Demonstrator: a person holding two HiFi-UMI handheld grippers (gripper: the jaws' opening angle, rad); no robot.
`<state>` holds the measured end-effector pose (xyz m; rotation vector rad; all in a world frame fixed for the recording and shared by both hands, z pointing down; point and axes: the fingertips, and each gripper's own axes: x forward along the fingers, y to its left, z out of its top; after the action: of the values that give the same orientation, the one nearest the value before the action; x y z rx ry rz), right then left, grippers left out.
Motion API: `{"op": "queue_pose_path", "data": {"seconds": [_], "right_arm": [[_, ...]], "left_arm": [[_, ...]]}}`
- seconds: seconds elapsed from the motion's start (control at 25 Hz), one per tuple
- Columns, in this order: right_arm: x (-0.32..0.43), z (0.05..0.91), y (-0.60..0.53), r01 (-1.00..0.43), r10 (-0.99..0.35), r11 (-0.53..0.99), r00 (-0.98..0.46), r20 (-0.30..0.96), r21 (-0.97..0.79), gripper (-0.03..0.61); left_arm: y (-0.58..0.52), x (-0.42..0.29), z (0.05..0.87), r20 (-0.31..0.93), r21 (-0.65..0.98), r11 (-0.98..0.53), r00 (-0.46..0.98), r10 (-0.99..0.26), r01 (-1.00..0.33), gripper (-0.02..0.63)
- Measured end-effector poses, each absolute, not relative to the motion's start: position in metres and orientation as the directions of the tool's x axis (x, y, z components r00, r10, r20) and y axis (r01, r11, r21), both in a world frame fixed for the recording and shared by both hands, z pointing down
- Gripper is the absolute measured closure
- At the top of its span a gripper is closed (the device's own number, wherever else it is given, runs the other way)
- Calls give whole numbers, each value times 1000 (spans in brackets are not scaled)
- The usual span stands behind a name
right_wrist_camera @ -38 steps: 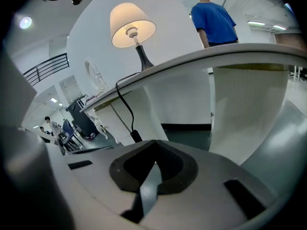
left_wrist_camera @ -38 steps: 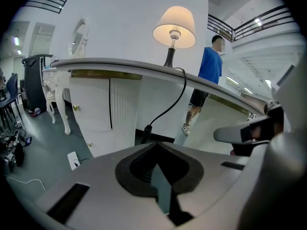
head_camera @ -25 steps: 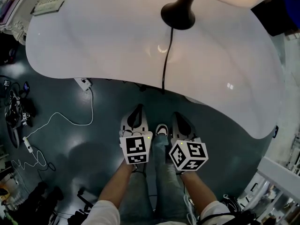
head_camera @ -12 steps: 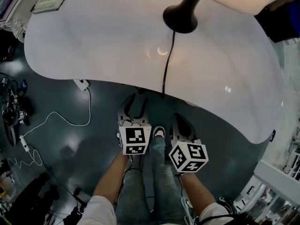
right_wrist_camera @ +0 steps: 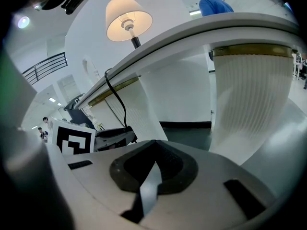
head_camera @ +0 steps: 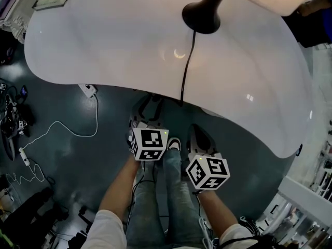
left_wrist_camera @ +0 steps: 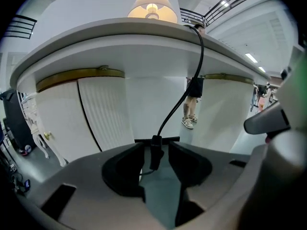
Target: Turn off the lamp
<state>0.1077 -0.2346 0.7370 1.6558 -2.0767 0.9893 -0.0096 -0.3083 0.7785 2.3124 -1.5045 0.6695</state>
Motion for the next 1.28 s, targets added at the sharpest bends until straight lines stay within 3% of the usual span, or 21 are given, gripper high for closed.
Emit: {"op": "queue_pose_path", "data": {"seconds": [0.48, 0.64, 1.28], "right_arm": [[109, 741, -236, -943, -729, 74, -273, 628, -324, 580], [109, 743, -238, -943, -727, 70, -271, 630, -325, 580], [111, 746, -240, -944, -723, 67, -270, 636, -324, 580]], "left_arm": [[-317, -10, 790, 576, 24, -408, 346, -741, -913, 459], [-321, -14, 790, 572, 2, -402, 331, -750, -916, 517], [-320, -13, 788, 553, 28, -391, 340, -761, -920, 526]]}}
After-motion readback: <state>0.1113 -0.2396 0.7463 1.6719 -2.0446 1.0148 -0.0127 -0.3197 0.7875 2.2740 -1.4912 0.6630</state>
